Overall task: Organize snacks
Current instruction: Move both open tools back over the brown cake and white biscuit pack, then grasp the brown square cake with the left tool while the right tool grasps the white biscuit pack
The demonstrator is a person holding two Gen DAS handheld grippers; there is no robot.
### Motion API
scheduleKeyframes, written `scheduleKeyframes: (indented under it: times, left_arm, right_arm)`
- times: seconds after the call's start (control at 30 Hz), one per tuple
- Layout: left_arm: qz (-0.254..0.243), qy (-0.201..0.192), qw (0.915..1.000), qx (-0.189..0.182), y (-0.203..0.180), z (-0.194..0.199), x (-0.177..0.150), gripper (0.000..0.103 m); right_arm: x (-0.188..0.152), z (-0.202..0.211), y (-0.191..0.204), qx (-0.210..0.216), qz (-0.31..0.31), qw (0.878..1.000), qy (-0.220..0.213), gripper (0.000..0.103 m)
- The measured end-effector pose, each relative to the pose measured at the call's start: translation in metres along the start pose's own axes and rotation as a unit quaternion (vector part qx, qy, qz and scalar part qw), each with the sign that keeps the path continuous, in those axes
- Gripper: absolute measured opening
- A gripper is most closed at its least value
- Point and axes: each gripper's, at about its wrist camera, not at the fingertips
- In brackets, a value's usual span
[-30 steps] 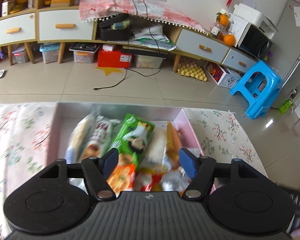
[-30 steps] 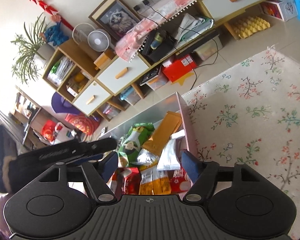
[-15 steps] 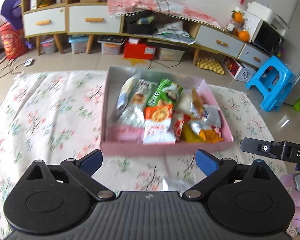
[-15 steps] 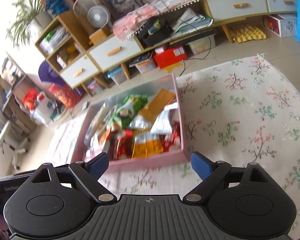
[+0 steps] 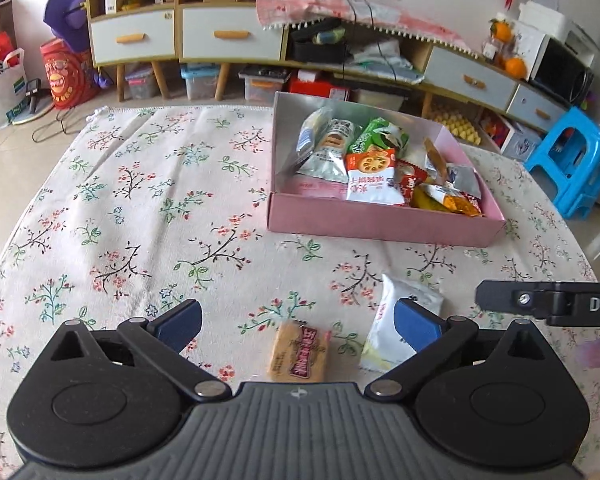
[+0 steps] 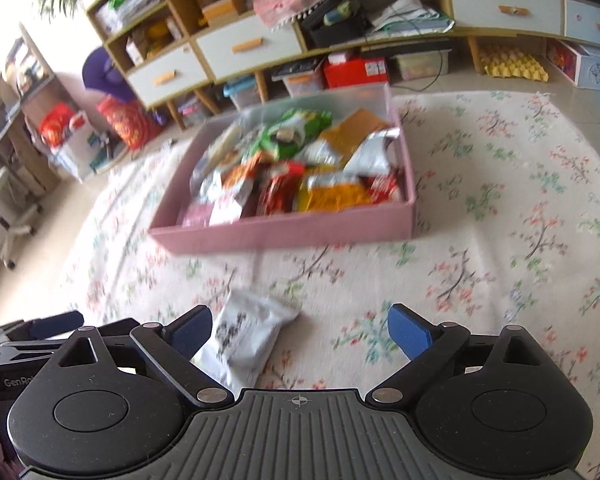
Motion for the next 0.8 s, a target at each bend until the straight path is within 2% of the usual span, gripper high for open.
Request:
scheduleKeyframes:
  times: [0.1,0.23,0.47,0.6,0.8]
  left_arm:
    - [-0.029,-0.001,0.9996,-0.008,0.005,-0.007,-0.013,0.102]
    - [-0.062,-0.024,0.9976,-0.018,0.014,-0.009,-0.028,0.102]
    - [-0.071,-0.014,0.9967,-0.036,0.025,-0.017,-0.038,0.100]
    - [-0.108,-0.024,0.9935,-0.028,0.022,-0.017,-0.048,0.101]
    - [-0.117,-0.029,0.9921,-0.034,0.023,-0.015,-0.049,0.101]
  right_arm:
    - [-0.005,-0.012,0.009,-0.006,0.006,1.000,0.003,0.096]
    - [-0.008,-0.027,0.018,-0.014,0.012,1.000,-0.005,0.096]
    - [-0.006,-0.049,0.037,-0.025,0.030,0.999,-0.027,0.096]
    - [-0.004,-0.062,0.048,-0.028,0.036,0.999,-0.022,0.096]
    - [-0.008,-0.073,0.065,-0.065,0.086,0.994,-0.019,0.098]
Point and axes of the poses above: each gripper's, at about its wrist camera, not at the fingertips, and z roughly against the way its jaws point, y to its left, x to its top, and after that the axes turned 10 degrees about z, right-handed
